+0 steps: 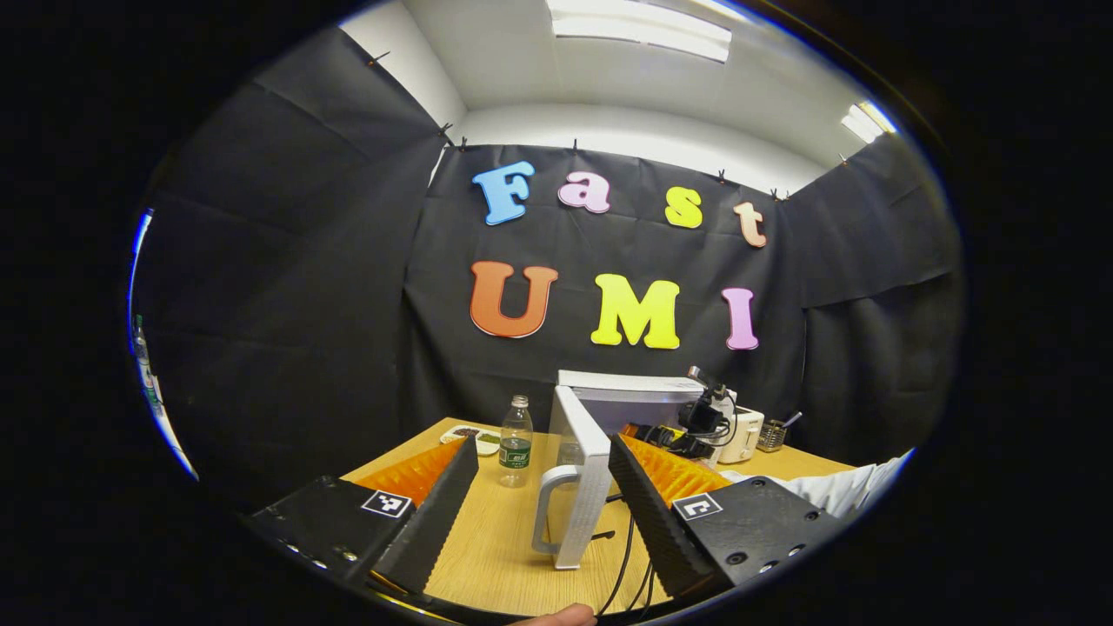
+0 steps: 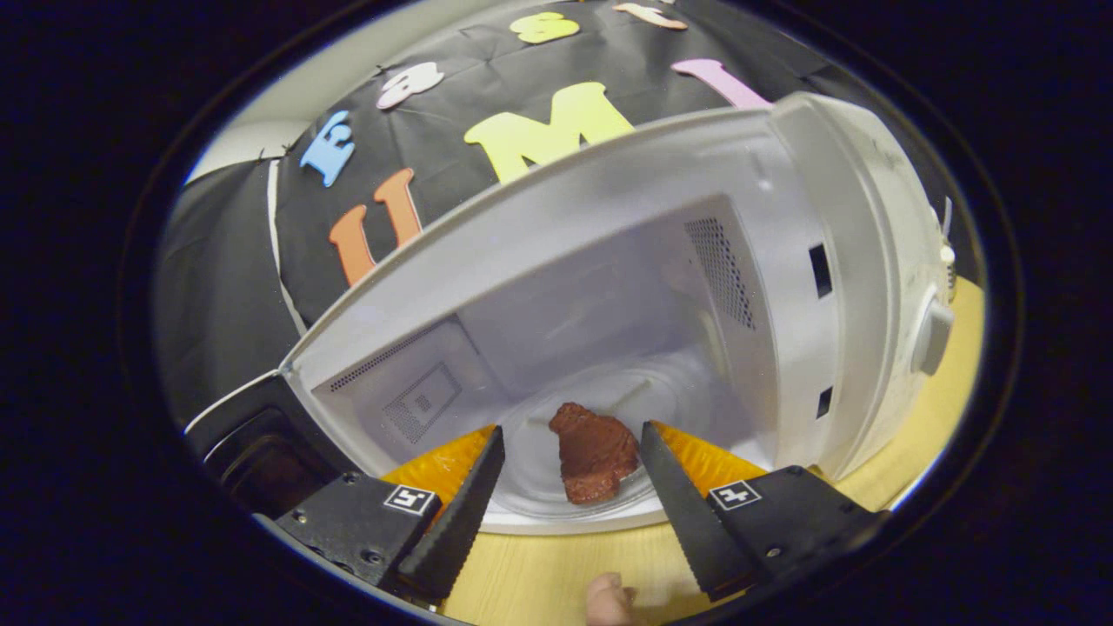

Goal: Open the microwave oven with the left hand, put the food in, and close the microwave oven.

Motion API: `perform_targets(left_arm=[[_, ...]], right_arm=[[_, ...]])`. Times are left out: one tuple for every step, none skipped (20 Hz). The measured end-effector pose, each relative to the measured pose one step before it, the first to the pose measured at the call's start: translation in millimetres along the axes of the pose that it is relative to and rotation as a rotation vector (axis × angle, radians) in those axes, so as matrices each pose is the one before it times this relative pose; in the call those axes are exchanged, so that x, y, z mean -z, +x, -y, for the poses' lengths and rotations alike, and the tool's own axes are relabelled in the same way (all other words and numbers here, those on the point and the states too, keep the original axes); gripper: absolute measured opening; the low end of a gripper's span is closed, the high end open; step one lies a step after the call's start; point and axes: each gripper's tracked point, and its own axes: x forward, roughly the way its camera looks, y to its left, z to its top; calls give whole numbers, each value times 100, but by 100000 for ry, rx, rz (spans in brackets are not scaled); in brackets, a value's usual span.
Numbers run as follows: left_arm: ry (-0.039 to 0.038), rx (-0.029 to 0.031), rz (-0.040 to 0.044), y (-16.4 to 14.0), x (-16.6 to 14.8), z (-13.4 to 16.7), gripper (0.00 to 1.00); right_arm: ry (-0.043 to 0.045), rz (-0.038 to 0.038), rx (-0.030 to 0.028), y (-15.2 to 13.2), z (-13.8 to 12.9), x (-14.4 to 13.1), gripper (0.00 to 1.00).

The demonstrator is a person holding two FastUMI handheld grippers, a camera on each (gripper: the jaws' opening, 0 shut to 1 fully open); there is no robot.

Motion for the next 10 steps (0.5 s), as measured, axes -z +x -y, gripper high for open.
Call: perform_targets(left_arm=[[378,233,-738,41,424,190,93],[92,399,-241,32,188,164,93],[-326,597,-149,136,203,80,93],[-659,516,-1199,136,497,36,93],[-951,-194,-1615,166,597,-227,93],[-1057,-603,-1804,186,745,-408,93],[-805,-941,-2038,89,779,-473,93],[-189,-1169,-1570,101,688,-555,93],[272,-1410,-700,125,359,-629,93],[1,-1480,-1162,161,433,-664,93]], right_arm=[[-1682,-1224,806,-90,-208,241,99],[-1238,-1311,-244,-331,-322,50,99],[-1859,-1370,605,-644,-178,84,99],[-1404,-155,256,-1029,-119,-184,99],[-1645,454,194,-1580,-32,-238,100],[-1959,517,-872,-1502,-137,-310,99],[-1746,670,-473,-1621,13,-417,99],[-1600,1526,-1347,-1893,-73,-839,100],[-1818,1563,-869,-1839,-66,-933,100],[-1789,2273,-303,-2062,138,-1141,100]])
